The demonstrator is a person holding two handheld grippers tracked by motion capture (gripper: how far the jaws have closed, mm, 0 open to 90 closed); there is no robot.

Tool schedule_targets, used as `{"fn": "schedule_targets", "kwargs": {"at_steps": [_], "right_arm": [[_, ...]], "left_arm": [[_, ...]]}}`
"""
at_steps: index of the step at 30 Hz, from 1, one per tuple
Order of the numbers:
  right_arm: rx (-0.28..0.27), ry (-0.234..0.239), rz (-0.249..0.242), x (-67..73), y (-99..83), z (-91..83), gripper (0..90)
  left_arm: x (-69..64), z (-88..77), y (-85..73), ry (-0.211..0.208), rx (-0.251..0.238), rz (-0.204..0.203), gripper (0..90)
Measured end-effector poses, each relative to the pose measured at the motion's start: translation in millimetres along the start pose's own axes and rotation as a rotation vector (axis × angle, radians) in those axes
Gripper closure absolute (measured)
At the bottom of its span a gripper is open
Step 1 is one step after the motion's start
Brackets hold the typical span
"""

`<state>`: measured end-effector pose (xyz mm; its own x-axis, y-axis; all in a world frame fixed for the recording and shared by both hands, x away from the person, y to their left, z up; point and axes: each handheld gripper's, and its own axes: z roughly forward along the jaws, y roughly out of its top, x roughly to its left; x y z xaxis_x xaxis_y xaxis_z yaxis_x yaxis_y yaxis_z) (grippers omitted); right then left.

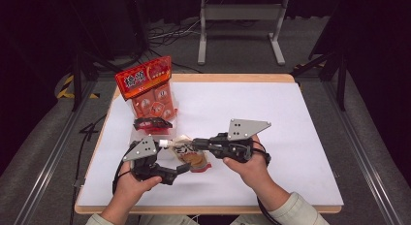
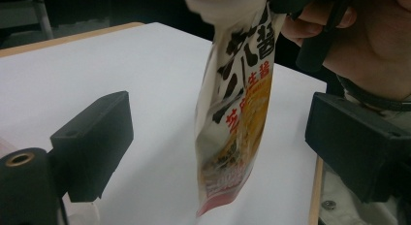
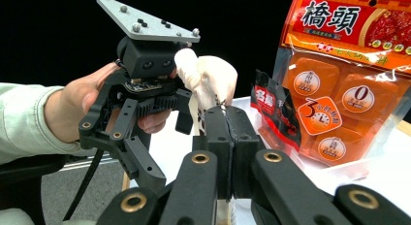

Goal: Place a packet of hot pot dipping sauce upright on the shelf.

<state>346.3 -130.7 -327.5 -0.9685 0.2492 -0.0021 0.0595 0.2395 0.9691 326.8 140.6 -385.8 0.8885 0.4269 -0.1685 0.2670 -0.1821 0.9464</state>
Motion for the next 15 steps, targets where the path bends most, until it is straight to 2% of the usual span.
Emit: {"fn": "schedule_targets", "kwargs": {"at_steps": [4,9,15], "right_arm": [[-0.004,0.005,-0.004,1.1,-0.6,1.5,90.0],[-0.008,0.017,-0.008,1.8,-0.8,2.6,90.0],[-0.012,0.024,-0.006,2.0,-1.8,3.9,90.0]], "left_arm": [[0.8,1.4,0.4,-0.018,-0.014,-0.005,13.9],[0.8,4.4,-0.1,-0.033,-0.003,-0.004,16.6],[0.2,4.1,0.9,-0.087,-0.011,0.008,35.4]]}}
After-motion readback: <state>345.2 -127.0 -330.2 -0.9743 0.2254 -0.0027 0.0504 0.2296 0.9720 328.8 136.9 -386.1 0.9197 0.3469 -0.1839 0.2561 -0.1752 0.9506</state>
